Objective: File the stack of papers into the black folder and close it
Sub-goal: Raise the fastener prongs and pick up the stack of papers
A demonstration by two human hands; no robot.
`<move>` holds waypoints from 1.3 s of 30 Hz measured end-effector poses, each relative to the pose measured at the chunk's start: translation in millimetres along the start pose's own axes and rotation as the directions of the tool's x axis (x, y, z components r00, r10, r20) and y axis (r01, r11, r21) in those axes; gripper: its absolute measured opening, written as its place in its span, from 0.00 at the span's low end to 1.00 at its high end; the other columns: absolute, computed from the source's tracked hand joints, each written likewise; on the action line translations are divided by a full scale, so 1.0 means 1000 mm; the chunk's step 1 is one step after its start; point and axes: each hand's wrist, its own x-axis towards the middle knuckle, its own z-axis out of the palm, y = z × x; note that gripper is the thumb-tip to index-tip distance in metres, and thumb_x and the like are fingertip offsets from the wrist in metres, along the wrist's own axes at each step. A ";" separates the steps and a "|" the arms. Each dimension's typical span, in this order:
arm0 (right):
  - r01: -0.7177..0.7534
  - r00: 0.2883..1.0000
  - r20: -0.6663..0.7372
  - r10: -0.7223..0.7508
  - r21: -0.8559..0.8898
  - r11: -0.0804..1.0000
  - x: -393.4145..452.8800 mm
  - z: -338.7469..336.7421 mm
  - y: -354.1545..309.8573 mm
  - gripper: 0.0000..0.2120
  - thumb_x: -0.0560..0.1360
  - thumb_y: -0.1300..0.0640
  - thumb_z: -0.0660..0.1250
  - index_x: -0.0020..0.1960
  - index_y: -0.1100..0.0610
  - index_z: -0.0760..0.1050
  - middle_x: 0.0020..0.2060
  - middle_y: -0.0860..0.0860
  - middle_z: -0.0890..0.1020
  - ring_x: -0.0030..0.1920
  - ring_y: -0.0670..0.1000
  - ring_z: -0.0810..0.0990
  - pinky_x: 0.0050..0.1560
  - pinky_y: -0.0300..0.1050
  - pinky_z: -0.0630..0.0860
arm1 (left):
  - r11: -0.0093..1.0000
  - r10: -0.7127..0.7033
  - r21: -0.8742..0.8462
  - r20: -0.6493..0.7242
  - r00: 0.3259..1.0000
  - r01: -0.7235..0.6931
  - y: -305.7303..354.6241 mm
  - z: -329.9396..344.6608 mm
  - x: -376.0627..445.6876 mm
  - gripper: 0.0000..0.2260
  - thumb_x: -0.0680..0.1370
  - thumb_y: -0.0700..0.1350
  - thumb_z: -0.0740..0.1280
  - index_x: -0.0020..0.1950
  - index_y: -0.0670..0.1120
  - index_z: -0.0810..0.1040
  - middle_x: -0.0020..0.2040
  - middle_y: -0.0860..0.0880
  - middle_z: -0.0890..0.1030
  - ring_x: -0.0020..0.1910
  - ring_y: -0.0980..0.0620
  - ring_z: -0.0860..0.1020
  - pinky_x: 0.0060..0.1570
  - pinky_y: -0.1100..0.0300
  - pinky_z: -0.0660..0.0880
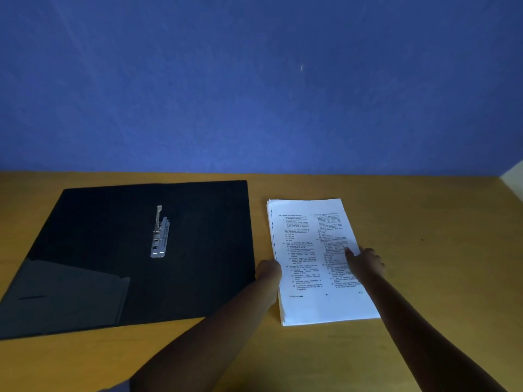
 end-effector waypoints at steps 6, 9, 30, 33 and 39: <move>0.028 0.998 -0.062 -0.032 -0.064 0.998 -0.006 0.006 0.001 0.28 0.77 0.48 0.61 0.68 0.68 0.63 0.64 0.67 0.71 0.65 0.64 0.69 0.66 0.52 0.65 | 0.996 0.043 0.069 0.061 0.997 -0.047 -0.008 0.002 -0.004 0.16 0.80 0.48 0.59 0.61 0.39 0.74 0.57 0.42 0.79 0.52 0.45 0.78 0.49 0.56 0.76; 0.051 0.994 -0.094 -0.057 -0.069 0.996 -0.011 0.013 0.004 0.28 0.76 0.49 0.62 0.68 0.66 0.62 0.64 0.67 0.70 0.64 0.65 0.68 0.64 0.53 0.67 | 0.979 0.139 0.147 0.031 0.990 -0.142 -0.012 0.006 -0.007 0.18 0.79 0.50 0.61 0.63 0.39 0.71 0.59 0.42 0.78 0.53 0.45 0.79 0.47 0.56 0.77; 0.251 0.954 0.021 -0.299 0.488 0.836 -0.045 0.016 -0.044 0.19 0.75 0.66 0.54 0.65 0.60 0.69 0.51 0.57 0.80 0.43 0.53 0.79 0.39 0.43 0.74 | 0.808 0.586 0.008 -0.118 0.802 -0.589 0.014 -0.064 -0.018 0.12 0.80 0.38 0.56 0.62 0.43 0.71 0.57 0.44 0.78 0.50 0.49 0.76 0.50 0.55 0.73; 0.253 0.938 0.039 -0.346 0.606 0.754 -0.055 0.016 -0.069 0.18 0.73 0.70 0.52 0.56 0.60 0.74 0.36 0.50 0.78 0.34 0.49 0.77 0.27 0.37 0.73 | 0.754 0.646 -0.045 -0.131 0.752 -0.655 0.015 -0.095 -0.018 0.13 0.81 0.38 0.56 0.65 0.43 0.69 0.55 0.48 0.77 0.48 0.56 0.77 0.46 0.64 0.74; 0.390 0.902 -0.110 -0.418 0.623 0.678 -0.091 0.027 -0.112 0.14 0.73 0.66 0.55 0.55 0.55 0.73 0.42 0.49 0.81 0.42 0.54 0.81 0.42 0.52 0.78 | 0.672 0.705 -0.084 -0.231 0.670 -0.736 0.019 -0.151 -0.021 0.15 0.81 0.37 0.54 0.69 0.41 0.64 0.62 0.49 0.73 0.57 0.55 0.74 0.58 0.63 0.70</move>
